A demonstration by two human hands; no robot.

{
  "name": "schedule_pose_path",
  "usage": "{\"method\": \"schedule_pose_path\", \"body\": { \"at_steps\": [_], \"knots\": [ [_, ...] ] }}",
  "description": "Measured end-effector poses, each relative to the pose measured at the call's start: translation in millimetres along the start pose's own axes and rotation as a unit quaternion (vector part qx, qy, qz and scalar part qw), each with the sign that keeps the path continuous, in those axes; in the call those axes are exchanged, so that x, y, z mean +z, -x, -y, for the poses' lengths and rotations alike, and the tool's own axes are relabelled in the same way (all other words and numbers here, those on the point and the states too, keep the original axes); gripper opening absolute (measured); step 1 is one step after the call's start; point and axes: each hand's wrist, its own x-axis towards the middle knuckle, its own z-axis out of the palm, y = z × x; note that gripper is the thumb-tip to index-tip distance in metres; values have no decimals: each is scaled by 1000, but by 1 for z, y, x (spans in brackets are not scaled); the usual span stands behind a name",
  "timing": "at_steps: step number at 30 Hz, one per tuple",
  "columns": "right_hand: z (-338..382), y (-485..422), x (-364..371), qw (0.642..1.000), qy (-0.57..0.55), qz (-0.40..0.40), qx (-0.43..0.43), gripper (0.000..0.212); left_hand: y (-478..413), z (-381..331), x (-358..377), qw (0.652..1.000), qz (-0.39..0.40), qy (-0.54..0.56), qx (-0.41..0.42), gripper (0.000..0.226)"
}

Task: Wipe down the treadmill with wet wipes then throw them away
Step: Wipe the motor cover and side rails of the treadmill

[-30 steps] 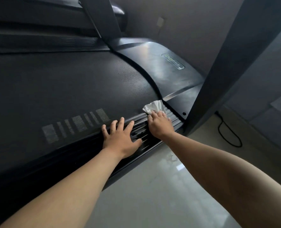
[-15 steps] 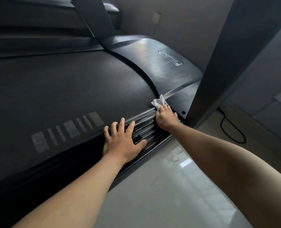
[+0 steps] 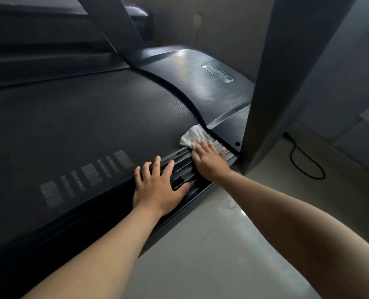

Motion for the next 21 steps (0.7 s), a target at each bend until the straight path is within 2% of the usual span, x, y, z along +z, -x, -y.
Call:
{"method": "schedule_pose_path", "body": {
  "at_steps": [3, 7, 9, 13, 15, 17, 21],
  "knots": [
    [-16, -4, -4, 995, -13, -8, 102, 57, 0, 0, -1, 1000, 4, 2, 9, 83],
    [-14, 9, 0, 988, -19, -23, 153, 60, 0, 0, -1, 1000, 4, 4, 12, 80],
    [0, 21, 6, 992, -10, -34, 118, 59, -1, 0, 0, 1000, 3, 3, 10, 79],
    [22, 50, 20, 999, -8, -25, -43, 55, -2, -1, 1, 1000, -1, 0, 12, 78],
    [18, 51, 18, 998, 8, -12, -63, 53, -3, 0, 2, 1000, -6, 1, 19, 77],
    [4, 43, 12, 1000, 7, -6, -27, 54, -3, 0, 2, 1000, -7, 7, 27, 76],
    [-28, 33, 1, 993, -33, -30, 109, 57, -3, 2, 2, 999, -7, 19, 33, 77]
  ]
}}
